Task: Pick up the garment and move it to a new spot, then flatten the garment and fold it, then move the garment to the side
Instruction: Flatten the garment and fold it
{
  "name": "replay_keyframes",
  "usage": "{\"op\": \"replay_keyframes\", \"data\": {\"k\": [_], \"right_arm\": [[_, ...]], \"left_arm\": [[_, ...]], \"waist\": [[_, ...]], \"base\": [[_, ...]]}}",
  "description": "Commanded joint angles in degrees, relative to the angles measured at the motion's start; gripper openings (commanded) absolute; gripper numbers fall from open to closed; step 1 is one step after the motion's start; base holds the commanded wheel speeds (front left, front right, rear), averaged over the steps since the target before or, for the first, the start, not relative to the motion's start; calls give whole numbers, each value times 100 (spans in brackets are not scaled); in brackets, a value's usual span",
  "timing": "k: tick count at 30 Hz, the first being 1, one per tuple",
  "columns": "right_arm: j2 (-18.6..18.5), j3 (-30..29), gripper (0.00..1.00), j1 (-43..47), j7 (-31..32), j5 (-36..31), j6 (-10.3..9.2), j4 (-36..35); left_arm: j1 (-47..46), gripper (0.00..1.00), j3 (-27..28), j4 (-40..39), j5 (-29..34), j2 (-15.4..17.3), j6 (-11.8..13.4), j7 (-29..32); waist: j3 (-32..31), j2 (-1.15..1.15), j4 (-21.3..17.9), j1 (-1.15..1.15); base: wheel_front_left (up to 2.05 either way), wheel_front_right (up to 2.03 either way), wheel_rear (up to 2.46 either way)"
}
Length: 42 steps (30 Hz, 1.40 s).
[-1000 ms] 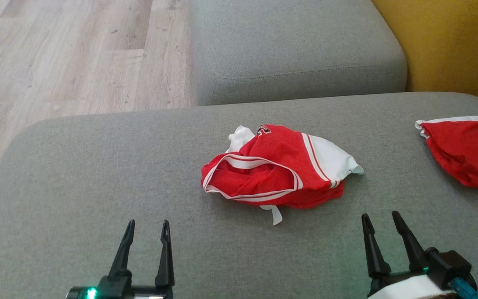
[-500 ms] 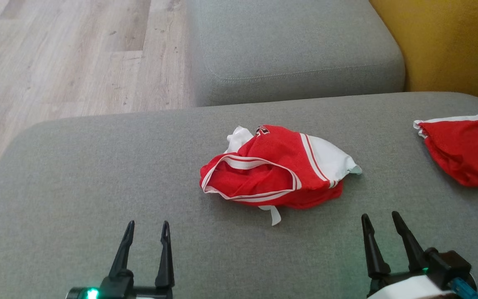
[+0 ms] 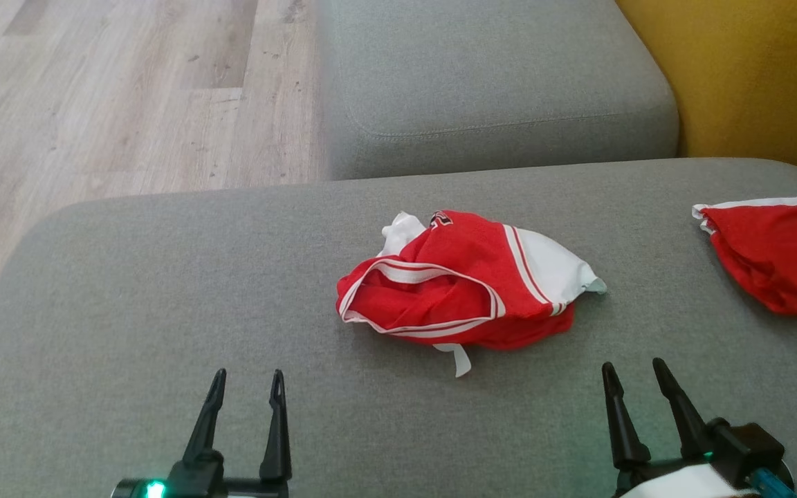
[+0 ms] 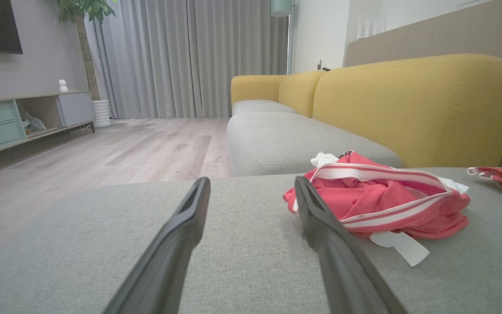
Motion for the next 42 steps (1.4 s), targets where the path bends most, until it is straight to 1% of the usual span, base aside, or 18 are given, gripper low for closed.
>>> {"op": "replay_keyframes", "data": {"k": [1,13,17,21,26,27,30,32,35,38,42], "right_arm": [[-23,141,100,-163,-36,-60,-4,-181],[-22,186,100,-150,-36,-65,-4,-177],[-29,230,100,-174,-36,-71,-4,-176],[-72,257,100,-218,-36,-75,-4,-191],[-114,297,100,-289,-36,-84,-4,-201],[-127,321,100,-321,-36,-81,-4,-200],[-160,436,100,-376,-36,-102,-4,-181],[-165,492,100,-421,-36,-106,-4,-193],[-179,557,100,-481,-36,-97,-4,-216],[-198,596,100,-514,-36,-87,-4,-217],[-208,580,100,-519,-36,-76,-4,-217]], "left_arm": [[-184,100,179,-159,60,-4,5,-54],[-161,100,141,-168,47,-4,5,-55],[-199,100,58,-144,21,-4,-6,-55],[-360,100,-143,-101,4,-4,-40,-55],[-791,100,-629,57,-73,-4,-181,-55],[-1021,100,-900,205,-99,-4,-269,-55],[-1427,100,-1349,626,-7,-4,-419,-55],[-1702,100,-1594,973,-30,-4,-483,-55],[-2112,100,-1921,1479,-98,-4,-512,-55],[-2495,100,-2151,1873,-167,-4,-443,-55],[-2929,100,-2173,2275,-114,-4,-117,-55]], "waist": [[1,0,5,0],[-4,0,-10,0],[53,0,-94,0],[151,0,-244,0],[293,0,-518,0],[341,0,-635,0],[414,0,-901,0],[466,0,-1093,0],[555,0,-1367,0],[630,0,-1620,0],[735,0,-1860,0]], "base": [[0,0,0],[0,0,0],[0,0,0],[0,0,0],[0,0,0],[0,0,0],[0,0,0],[0,0,0],[0,0,0],[0,0,0],[0,0,0]]}}
